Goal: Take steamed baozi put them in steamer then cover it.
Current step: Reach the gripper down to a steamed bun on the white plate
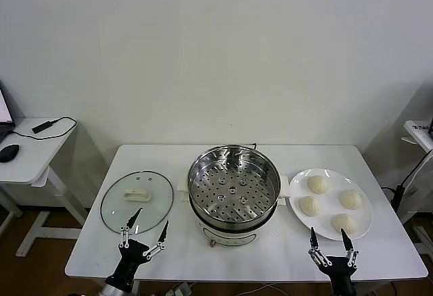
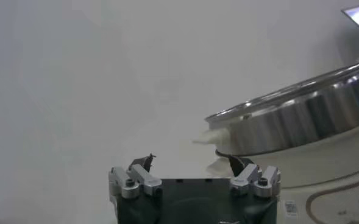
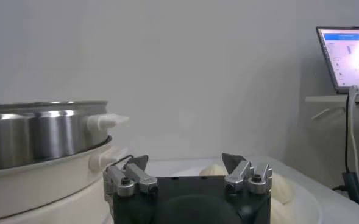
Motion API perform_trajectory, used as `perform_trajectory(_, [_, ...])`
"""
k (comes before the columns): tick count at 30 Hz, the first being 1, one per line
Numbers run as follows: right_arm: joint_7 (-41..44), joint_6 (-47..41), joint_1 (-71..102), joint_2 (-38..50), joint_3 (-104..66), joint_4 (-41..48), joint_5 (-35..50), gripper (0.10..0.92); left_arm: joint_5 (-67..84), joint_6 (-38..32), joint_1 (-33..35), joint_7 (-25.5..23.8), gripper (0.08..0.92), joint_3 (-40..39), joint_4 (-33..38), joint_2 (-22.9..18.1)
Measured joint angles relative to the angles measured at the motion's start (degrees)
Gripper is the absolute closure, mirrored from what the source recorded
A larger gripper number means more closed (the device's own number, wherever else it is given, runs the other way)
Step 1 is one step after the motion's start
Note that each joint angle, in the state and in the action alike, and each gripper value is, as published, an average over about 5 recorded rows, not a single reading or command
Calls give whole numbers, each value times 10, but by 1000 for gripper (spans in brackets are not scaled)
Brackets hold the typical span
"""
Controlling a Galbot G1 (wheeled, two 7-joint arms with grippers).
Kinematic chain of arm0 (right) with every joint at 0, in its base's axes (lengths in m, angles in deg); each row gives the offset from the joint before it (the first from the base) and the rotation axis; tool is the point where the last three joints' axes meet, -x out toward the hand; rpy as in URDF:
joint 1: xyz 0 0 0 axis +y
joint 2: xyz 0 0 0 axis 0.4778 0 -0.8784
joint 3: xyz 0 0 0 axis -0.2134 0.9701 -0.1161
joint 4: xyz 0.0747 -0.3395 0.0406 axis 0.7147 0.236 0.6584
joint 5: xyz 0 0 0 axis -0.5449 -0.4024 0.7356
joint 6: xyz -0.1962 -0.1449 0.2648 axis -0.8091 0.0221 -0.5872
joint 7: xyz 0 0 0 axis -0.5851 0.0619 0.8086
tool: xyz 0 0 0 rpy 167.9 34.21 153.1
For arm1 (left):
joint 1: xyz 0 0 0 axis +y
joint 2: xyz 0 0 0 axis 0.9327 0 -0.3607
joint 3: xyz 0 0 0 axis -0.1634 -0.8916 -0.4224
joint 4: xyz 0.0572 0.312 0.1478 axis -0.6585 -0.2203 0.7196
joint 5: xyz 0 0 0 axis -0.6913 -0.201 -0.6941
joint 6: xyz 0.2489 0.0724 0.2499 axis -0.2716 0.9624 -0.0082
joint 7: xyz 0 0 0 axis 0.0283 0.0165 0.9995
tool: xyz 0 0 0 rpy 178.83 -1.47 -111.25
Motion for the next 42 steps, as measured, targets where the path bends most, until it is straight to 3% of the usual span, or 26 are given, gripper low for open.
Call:
perform_trajectory(13, [-35,-72,-102,54,-5,11,39,203,2,3,3,7,177,2,20,-2])
perform_trajectory(25, [-34,-181,-356,163,100,124,133,203,6,4,8,11,177,8,34,-7])
perform_trajectory(32, [48,-232,-516,238,222,220,183,203,12,5,7,12,177,11,38,-7])
perform_trajectory(42, [285,-271,-739,316,439,341,178,203,17,8,5,15,177,13,44,-7])
